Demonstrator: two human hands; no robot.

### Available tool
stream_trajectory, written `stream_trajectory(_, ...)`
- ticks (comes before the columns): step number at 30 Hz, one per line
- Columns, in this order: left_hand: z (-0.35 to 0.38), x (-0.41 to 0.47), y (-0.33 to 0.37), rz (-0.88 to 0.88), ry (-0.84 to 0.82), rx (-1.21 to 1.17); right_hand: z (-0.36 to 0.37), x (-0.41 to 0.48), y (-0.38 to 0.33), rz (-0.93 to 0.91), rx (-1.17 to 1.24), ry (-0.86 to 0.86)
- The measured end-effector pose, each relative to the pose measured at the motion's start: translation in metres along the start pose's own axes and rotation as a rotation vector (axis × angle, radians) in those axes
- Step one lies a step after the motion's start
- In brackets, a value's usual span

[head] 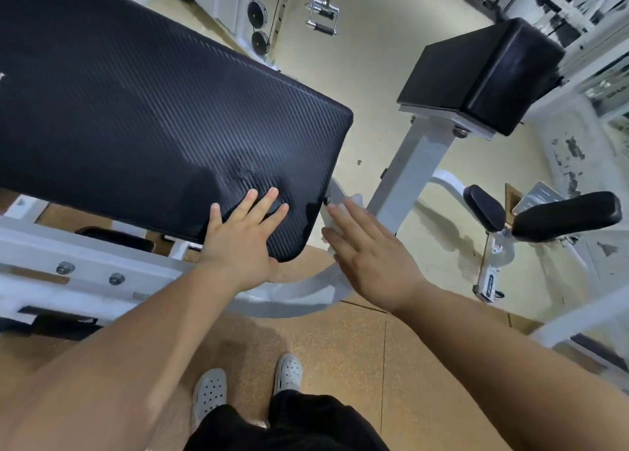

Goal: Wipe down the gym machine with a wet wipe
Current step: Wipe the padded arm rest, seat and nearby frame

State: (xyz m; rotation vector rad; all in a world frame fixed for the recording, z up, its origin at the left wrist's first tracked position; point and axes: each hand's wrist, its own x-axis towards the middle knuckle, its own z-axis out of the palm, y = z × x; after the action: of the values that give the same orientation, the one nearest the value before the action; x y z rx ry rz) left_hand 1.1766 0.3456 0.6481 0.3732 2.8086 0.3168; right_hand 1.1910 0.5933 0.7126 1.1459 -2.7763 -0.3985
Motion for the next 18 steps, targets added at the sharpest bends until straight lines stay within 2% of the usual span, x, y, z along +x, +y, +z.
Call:
stream_trajectory(4,0.000,0.000,0.002,-0.011,0.005,0.018,-0.003,-0.004,0.004,-0.088,0.106,0.275)
stream_trajectory(7,-0.002,0.000,0.008,-0.031,0.009,-0.003,-0.008,-0.016,0.003,-0.096,0.176,0.324)
stream_trajectory(11,-0.004,-0.005,0.022,-0.058,0.090,-0.012,0.003,-0.046,0.017,0.007,0.165,0.394)
stream_trajectory(13,0.002,-0.016,0.033,-0.044,0.159,0.019,0.017,-0.055,0.025,0.070,0.110,0.313)
stream_trajectory(14,0.008,-0.024,0.040,-0.020,0.166,0.030,0.025,-0.059,0.027,0.118,0.078,0.188)
stream_trajectory(16,0.024,-0.039,0.051,0.005,0.065,0.022,0.048,-0.070,0.027,0.161,0.007,-0.047)
stream_trajectory(18,0.041,-0.049,0.057,-0.022,-0.077,0.063,0.071,-0.082,0.019,0.103,-0.003,-0.119)
